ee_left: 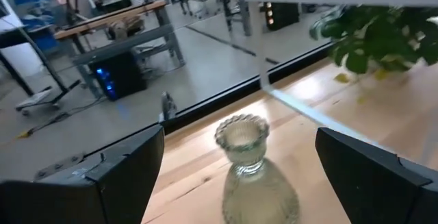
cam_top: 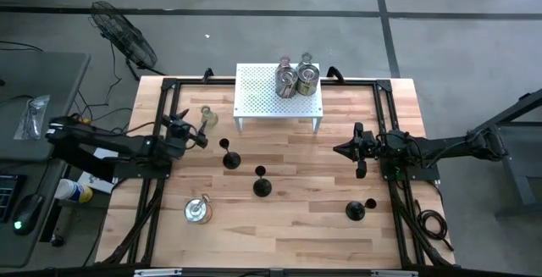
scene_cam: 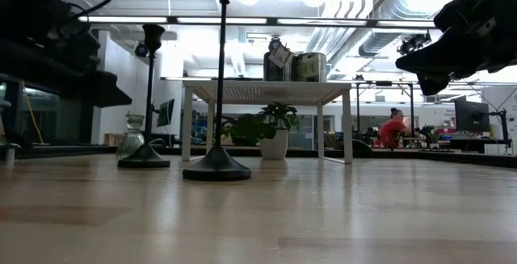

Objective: Pick & Place candle stick holders
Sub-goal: Put the green glass candle holder on the shelf aligned with the other glass candle holders

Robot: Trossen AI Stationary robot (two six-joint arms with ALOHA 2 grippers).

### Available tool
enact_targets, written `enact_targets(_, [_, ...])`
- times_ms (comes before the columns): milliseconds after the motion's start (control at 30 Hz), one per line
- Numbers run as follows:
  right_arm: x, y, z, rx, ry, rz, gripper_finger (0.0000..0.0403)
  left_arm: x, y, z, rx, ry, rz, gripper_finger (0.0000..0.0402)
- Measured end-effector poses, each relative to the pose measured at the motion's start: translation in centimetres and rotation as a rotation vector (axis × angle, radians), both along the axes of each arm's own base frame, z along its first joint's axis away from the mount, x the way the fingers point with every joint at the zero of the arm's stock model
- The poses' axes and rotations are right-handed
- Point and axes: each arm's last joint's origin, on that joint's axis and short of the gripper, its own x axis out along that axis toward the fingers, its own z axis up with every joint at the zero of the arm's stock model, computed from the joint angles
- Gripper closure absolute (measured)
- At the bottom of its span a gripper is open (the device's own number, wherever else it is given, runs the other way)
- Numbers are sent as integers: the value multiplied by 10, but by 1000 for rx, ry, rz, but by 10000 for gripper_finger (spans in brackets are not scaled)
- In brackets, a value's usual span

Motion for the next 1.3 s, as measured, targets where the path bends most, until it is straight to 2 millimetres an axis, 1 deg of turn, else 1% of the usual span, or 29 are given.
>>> enact_targets(200, [0,0,0,0,0,0,398,2,0,-10,-19,38,16,29])
enact_targets(467, [0,0,0,0,0,0,398,4,0,-22,-60,32,55,29])
enact_targets(667, [0,0,0,0,0,0,398,8,0,-26,-71,20,69,29])
enact_targets(800, [0,0,0,0,0,0,398,12,8,-26,-124,6,86,29])
enact_targets(933, [0,0,0,0,0,0,398,12,18,-27,-124,28,140,29])
enact_targets(1033, [0,0,0,0,0,0,398,13,23,-26,-145,3,161,29])
enact_targets(1133, [0,0,0,0,0,0,398,16,28,-23,-177,-9,121,29])
enact_targets(1233, [0,0,0,0,0,0,398,19,34,-19,-185,21,56,29])
enact_targets(1300, [0,0,0,0,1,0,398,19,38,-18,-179,45,45,29])
